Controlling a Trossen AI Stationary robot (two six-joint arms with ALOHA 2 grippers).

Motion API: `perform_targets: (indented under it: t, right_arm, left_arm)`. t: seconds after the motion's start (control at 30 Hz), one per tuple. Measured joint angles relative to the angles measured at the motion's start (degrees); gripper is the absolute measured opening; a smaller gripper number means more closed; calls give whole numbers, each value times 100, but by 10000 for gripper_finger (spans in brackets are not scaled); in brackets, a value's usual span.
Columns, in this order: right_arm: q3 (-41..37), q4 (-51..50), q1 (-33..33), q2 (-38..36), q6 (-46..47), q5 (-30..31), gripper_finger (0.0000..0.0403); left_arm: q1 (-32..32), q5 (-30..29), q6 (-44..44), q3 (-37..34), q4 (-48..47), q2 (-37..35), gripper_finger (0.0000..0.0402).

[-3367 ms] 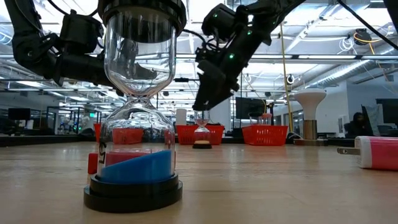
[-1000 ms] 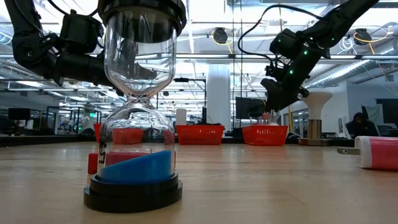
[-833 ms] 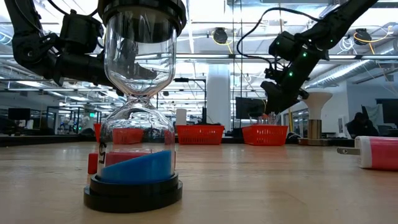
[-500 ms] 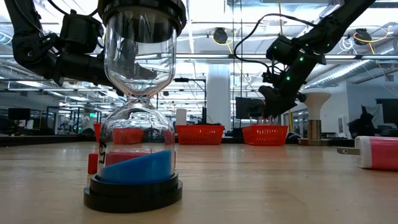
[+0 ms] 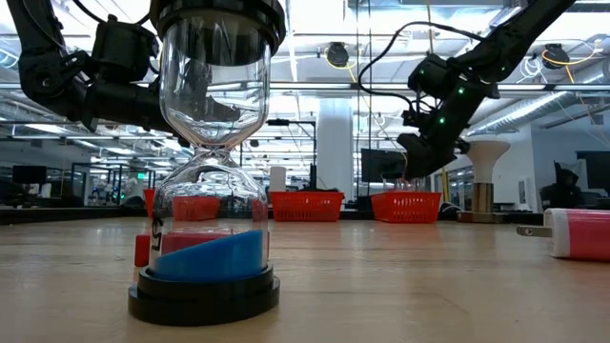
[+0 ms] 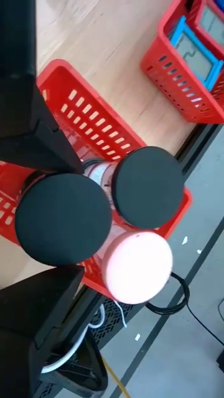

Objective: Pick & Place Office items
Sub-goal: Put the orange hour glass into the right red bin

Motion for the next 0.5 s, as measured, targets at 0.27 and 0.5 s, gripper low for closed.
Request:
perform_targets:
  t: [0.27, 0.5]
  right_arm:
    - [0, 273, 2, 0, -64, -2, 261]
    - [0, 331, 15, -22, -234, -19, 286]
  left_arm:
    - [-2, 2, 2, 0, 0, 0, 26]
    - [0, 0, 1, 0, 0, 0, 26]
